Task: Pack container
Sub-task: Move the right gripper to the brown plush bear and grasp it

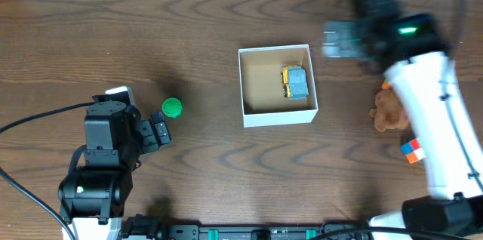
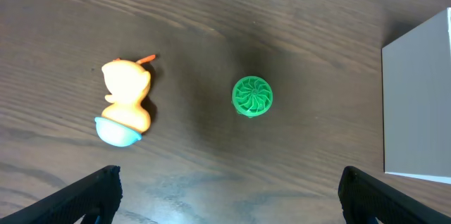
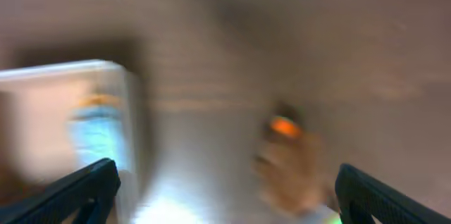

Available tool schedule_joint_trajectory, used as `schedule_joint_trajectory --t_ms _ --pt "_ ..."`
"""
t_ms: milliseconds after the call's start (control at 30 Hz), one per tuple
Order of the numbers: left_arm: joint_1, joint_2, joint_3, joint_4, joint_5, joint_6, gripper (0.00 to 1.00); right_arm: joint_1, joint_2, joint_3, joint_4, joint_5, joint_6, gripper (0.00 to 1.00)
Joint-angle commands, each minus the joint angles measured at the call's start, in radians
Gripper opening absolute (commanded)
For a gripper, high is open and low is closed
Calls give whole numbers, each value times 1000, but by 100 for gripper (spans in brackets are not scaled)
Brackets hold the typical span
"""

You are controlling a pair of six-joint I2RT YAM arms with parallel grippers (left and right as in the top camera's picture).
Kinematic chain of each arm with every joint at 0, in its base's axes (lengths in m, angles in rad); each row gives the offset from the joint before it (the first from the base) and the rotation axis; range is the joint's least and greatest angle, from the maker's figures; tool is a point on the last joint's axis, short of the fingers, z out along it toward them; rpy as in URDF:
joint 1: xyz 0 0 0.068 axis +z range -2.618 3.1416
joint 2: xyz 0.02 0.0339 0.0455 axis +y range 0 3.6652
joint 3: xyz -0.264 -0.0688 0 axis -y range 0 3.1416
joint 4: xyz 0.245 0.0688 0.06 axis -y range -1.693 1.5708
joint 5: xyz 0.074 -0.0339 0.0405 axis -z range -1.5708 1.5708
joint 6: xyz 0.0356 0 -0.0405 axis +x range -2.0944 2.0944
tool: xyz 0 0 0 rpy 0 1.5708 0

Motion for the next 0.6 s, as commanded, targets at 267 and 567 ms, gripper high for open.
schedule_joint_trajectory --t_ms 267,567 --pt "3 1 20 -3 -5 -10 98 -300 125 -270 47 -123 -212 99" --pt "3 1 20 -3 -5 -10 98 -307 216 -465 198 -122 -212 98"
